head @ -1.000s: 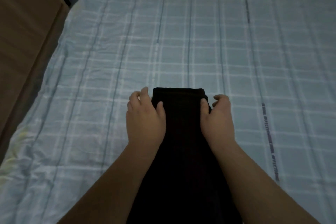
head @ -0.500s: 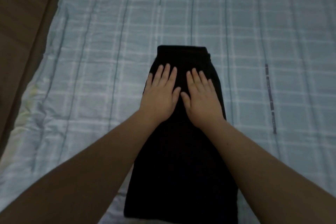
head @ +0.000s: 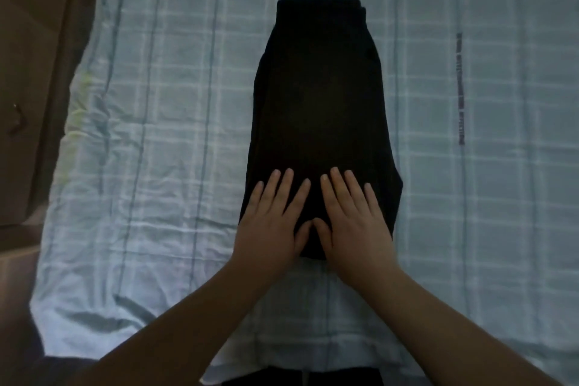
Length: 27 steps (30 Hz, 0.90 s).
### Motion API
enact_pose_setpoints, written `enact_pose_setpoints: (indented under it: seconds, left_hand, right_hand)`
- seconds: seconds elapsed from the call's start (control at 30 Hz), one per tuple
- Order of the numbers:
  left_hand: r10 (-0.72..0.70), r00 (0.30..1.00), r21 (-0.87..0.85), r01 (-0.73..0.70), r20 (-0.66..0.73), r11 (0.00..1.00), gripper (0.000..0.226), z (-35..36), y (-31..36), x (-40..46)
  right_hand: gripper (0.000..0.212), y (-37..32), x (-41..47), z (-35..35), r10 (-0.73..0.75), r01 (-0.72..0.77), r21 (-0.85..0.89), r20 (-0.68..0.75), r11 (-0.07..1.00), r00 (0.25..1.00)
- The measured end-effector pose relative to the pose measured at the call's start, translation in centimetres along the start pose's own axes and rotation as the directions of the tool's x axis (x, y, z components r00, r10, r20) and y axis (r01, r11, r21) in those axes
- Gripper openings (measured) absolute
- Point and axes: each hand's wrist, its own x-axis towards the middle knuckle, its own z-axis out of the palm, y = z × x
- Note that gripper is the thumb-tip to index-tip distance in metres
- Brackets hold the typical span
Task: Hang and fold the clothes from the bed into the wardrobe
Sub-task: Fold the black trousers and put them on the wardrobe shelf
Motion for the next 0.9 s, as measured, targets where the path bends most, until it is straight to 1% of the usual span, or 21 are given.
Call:
enact_pose_setpoints:
  seconds: [0.07,0.2,0.3,0.37,0.4,0.47,0.5,0.53,0.57,0.63,0.7,0.83,0.9]
  left_hand:
    - [-0.017,1.000,0.008,0.017,0.011,1.000,0.064,1.3,-0.3,0.1]
    - [-0.015,1.000,0.028,0.014,0.020,1.000,0.064,3.0,-0.3,0.5]
    - [-0.024,1.000,0.024,0.023,0.007,0.999,0.063,3.0,-0.4,0.6]
    - [0.002,1.000,-0.010,-0.002,-0.027,1.000,0.064,2.2,-0.3,0.1]
    - [0.039,0.998,-0.029,-0.040,-0.054,0.999,0.064,1.7,-0.2,-0.4]
    - [0.166,0.982,0.001,-0.166,-0.086,0.986,0.065,0.8,-0.3,-1.8]
    - [0.235,0.970,0.045,-0.232,-0.068,0.972,0.066,0.7,-0.6,-2.8]
    - [0.286,0.958,0.088,-0.283,-0.025,0.955,0.068,0.7,-1.1,-3.7]
    - [0.315,0.949,0.122,-0.316,0.032,0.941,0.071,0.9,-1.8,-4.5]
    - [0.334,0.935,0.152,-0.350,0.123,0.924,0.076,1.4,-3.2,-4.9]
    - [0.330,0.931,0.148,-0.353,0.158,0.924,0.076,1.8,-3.9,-4.3]
    - [0.298,0.938,0.159,-0.326,0.174,0.932,0.086,1.7,-3.9,-3.5]
    - [0.294,0.944,0.146,-0.315,0.150,0.938,0.091,1.2,-3.8,-3.8]
  right_hand:
    - [0.069,1.1,-0.2,1.8,0.007,-0.006,-0.045,0.015,0.999,1.000]
    - [0.069,2.5,0.1,4.2,-0.014,0.016,-0.069,0.027,0.997,1.000]
    - [0.069,2.4,0.5,4.3,-0.015,0.017,-0.067,0.023,0.998,1.000]
    - [0.068,2.1,-0.1,3.4,-0.029,0.028,-0.058,-0.020,0.998,0.999]
    - [0.067,2.0,-0.7,3.0,-0.065,0.062,-0.049,-0.052,0.997,0.997]
    - [0.064,1.8,-2.6,2.2,-0.227,0.223,-0.057,-0.090,0.973,0.970]
    - [0.063,1.9,-3.6,2.3,-0.317,0.312,-0.075,-0.066,0.947,0.946]
    - [0.064,2.2,-4.5,2.5,-0.375,0.373,-0.092,-0.009,0.923,0.927]
    - [0.066,2.7,-5.1,3.0,-0.394,0.397,-0.109,0.055,0.911,0.918]
    - [0.074,3.8,-5.3,3.8,-0.354,0.376,-0.146,0.156,0.915,0.922]
    - [0.079,4.5,-4.6,4.1,-0.313,0.347,-0.166,0.199,0.923,0.929]
    - [0.078,4.5,-3.9,4.1,-0.306,0.329,-0.145,0.161,0.933,0.938]
    - [0.076,4.1,-4.3,3.5,-0.295,0.311,-0.137,0.124,0.941,0.947]
